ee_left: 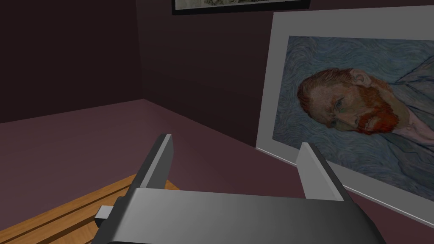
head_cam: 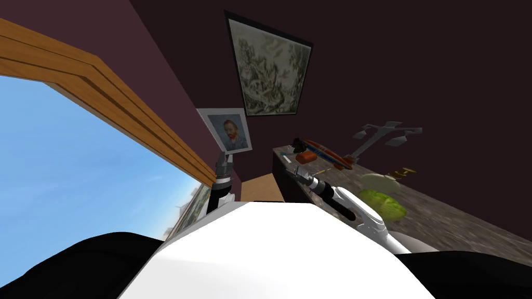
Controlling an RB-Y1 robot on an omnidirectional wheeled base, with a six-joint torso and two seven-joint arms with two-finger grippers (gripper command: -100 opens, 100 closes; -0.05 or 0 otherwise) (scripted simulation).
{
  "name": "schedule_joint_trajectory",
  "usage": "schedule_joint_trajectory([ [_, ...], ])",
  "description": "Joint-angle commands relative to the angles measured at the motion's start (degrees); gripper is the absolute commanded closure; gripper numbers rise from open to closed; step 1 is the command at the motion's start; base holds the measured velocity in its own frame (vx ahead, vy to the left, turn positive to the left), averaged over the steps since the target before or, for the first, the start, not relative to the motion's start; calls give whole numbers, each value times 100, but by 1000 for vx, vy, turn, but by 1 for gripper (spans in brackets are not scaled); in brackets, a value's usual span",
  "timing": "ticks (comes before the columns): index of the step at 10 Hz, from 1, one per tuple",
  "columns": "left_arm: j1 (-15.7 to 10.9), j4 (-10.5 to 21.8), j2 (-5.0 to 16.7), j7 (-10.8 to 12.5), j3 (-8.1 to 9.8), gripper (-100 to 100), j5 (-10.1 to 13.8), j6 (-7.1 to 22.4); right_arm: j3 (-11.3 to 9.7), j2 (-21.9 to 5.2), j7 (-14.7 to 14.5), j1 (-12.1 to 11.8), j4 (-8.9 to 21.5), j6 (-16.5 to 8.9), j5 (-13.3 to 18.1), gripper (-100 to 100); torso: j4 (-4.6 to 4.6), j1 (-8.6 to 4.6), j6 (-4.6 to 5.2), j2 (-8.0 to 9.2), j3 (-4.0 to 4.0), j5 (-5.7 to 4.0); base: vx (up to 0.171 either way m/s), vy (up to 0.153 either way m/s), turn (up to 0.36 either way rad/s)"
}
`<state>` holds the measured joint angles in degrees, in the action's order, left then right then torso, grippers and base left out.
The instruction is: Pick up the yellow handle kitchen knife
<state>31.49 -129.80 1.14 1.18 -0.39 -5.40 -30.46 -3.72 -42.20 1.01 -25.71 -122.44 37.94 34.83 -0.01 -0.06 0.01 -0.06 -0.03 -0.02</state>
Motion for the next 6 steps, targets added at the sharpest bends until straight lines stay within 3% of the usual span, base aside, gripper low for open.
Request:
schedule_joint_trajectory([
  [1,0,0,0,0,0,0,0,0,-26,-259,0,21,102,64,186,-100,0,0,0,0,0,0,6,-14,72],
  [6,1,0,0,0,0,0,0,0,-307,-1127,33,88,441,172,1004,-100,0,-1,4,-1,-1,-1,10,-16,112],
])
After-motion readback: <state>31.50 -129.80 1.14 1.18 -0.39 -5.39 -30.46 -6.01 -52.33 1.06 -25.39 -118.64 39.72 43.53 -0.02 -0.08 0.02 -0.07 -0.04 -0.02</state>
